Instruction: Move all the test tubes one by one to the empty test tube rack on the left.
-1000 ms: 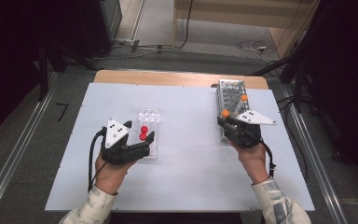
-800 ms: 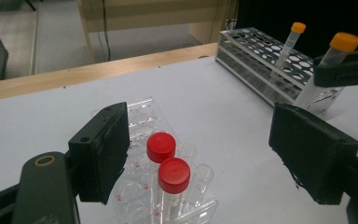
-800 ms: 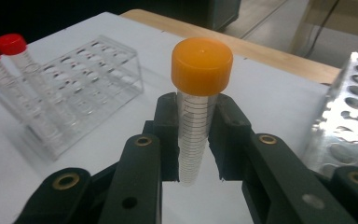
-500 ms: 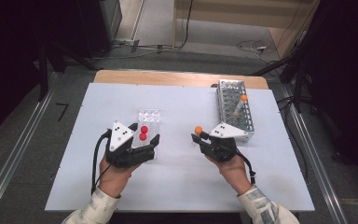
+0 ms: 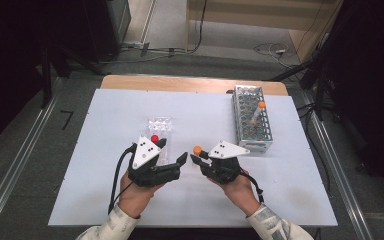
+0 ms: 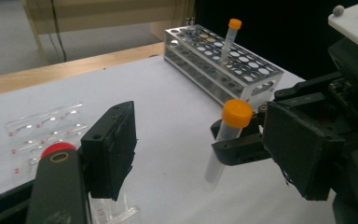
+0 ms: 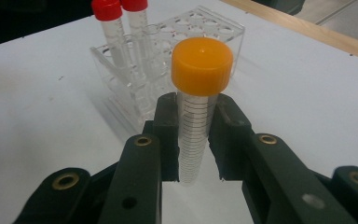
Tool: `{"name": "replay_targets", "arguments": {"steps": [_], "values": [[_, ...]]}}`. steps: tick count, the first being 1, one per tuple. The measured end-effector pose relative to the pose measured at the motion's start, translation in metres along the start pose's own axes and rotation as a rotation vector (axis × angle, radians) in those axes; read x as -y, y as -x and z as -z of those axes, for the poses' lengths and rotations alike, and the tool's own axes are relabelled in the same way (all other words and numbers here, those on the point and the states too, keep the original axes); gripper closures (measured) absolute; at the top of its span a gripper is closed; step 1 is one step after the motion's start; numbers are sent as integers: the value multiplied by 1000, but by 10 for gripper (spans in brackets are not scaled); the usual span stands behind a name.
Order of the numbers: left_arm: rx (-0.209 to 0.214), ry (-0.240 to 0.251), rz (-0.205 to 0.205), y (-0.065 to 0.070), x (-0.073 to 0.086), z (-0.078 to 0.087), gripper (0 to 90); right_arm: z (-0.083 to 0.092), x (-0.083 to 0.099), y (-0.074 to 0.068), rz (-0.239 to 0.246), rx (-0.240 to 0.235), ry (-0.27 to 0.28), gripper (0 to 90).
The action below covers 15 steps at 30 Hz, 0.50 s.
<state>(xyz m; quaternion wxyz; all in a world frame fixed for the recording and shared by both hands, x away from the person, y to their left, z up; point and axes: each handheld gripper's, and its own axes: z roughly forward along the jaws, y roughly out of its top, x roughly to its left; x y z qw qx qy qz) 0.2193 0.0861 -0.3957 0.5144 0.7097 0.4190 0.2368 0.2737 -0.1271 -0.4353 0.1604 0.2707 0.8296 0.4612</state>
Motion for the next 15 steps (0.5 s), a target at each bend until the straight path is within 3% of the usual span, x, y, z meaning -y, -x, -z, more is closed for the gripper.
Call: {"name": "replay_targets", "arguments": {"steps": [4, 15], "values": [[35, -30, -35, 5, 4, -6, 323, -2, -1, -8, 18, -13, 0, 714], [85, -79, -52, 9, 12, -15, 544, -3, -2, -26, 64, -54, -4, 714]]}}
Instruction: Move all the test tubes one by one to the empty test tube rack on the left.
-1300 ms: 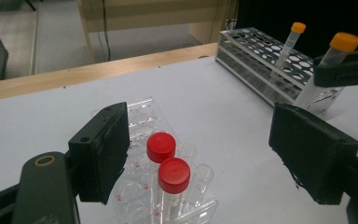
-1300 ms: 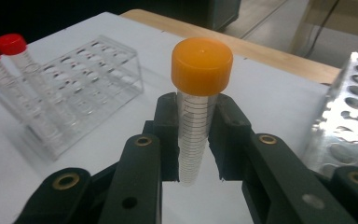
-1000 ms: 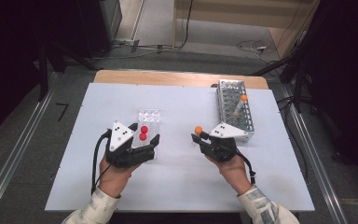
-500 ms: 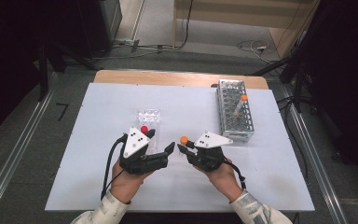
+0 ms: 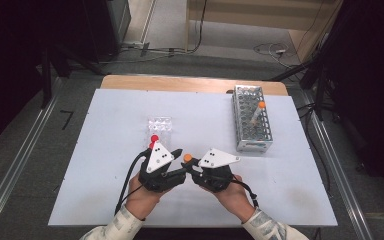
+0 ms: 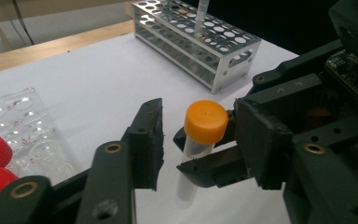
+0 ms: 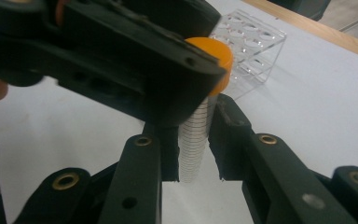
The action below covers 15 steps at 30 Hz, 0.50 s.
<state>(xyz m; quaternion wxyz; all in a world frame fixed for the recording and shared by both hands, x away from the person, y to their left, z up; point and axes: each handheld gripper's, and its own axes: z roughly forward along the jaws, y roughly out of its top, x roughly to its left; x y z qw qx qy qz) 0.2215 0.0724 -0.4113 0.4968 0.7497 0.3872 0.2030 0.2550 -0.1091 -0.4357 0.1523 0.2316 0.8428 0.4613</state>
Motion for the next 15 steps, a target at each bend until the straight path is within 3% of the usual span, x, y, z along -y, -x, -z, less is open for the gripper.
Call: {"name": "replay_targets", "arguments": {"steps": [6, 12, 15], "values": [[12, -7, -11, 2, 1, -1, 690, 0, 0, -4, 13, -8, 3, 714], [10, -15, -15, 1, 2, -1, 697, -1, 0, -5, 5, -9, -1, 707], [14, -17, -8, 0, 2, -1, 701, -2, 0, -4, 7, -17, 1, 603]]}}
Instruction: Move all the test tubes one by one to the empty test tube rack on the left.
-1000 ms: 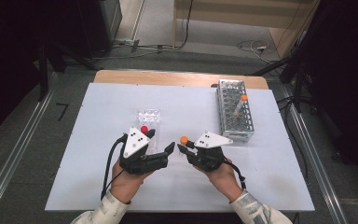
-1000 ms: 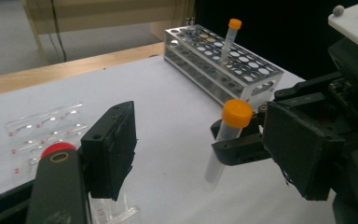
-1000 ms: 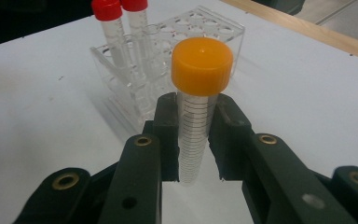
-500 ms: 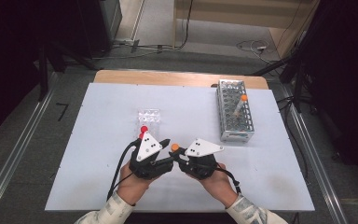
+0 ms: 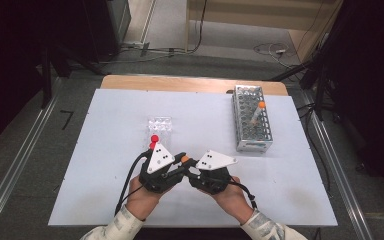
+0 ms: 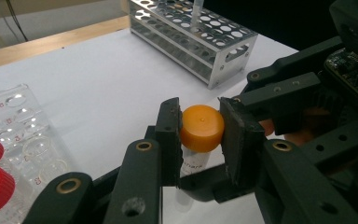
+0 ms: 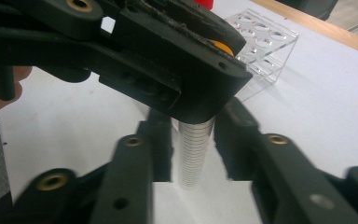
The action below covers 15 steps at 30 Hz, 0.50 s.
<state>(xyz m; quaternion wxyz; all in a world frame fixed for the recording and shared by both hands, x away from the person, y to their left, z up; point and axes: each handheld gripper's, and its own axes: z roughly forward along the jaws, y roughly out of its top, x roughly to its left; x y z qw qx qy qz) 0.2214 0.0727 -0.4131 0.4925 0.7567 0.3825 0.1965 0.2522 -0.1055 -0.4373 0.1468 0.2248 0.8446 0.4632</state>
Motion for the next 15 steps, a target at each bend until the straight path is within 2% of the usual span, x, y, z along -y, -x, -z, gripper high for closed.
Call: {"name": "replay_targets", "arguments": {"steps": [3, 5, 11, 15], "values": [[3, 2, 8, -2, -1, 3, 701, 0, 0, 2, -6, -4, -9, 436], [4, 9, 23, -6, -2, 7, 701, 0, 0, 6, -16, 12, -35, 345], [-4, 19, 78, -22, -7, 24, 701, 9, 6, 20, -65, 48, -52, 278], [-22, 27, 91, -31, -11, 35, 701, 15, 10, 26, -79, 56, -50, 266]]}}
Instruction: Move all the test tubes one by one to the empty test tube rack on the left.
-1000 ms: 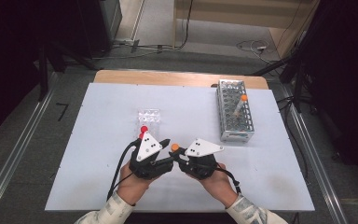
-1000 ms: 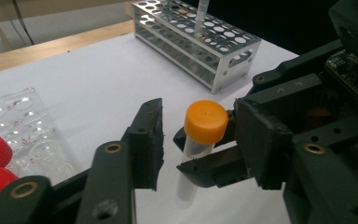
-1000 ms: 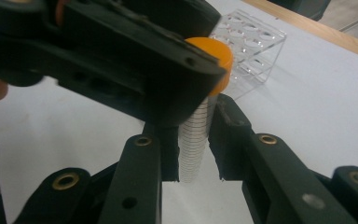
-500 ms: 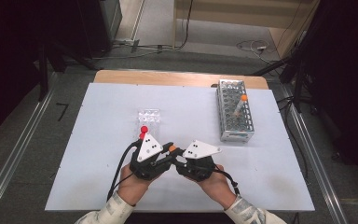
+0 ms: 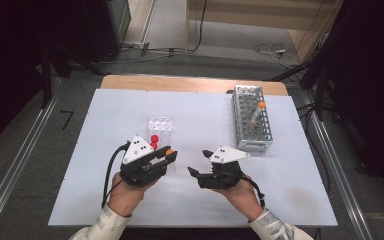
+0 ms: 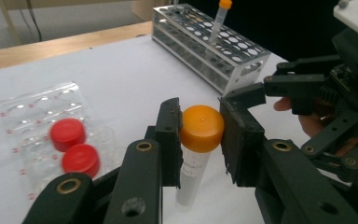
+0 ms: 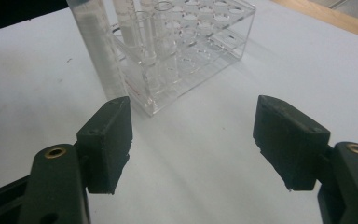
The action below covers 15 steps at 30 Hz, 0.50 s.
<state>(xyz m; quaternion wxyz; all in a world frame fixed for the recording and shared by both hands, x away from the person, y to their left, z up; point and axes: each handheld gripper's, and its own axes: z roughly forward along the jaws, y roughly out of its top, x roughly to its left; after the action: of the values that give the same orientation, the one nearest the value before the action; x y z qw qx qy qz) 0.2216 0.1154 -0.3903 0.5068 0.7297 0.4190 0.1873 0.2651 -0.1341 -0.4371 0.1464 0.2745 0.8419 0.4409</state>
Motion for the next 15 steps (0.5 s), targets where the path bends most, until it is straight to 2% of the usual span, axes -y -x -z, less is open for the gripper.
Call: {"name": "replay_targets", "arguments": {"steps": [11, 15], "values": [[-66, 39, 45, -25, -10, 28, 701, 9, 6, 5, 5, -3, -13, 243], [-83, 38, 54, -34, -13, 35, 701, 14, 10, 12, -21, 13, -11, 243]]}}
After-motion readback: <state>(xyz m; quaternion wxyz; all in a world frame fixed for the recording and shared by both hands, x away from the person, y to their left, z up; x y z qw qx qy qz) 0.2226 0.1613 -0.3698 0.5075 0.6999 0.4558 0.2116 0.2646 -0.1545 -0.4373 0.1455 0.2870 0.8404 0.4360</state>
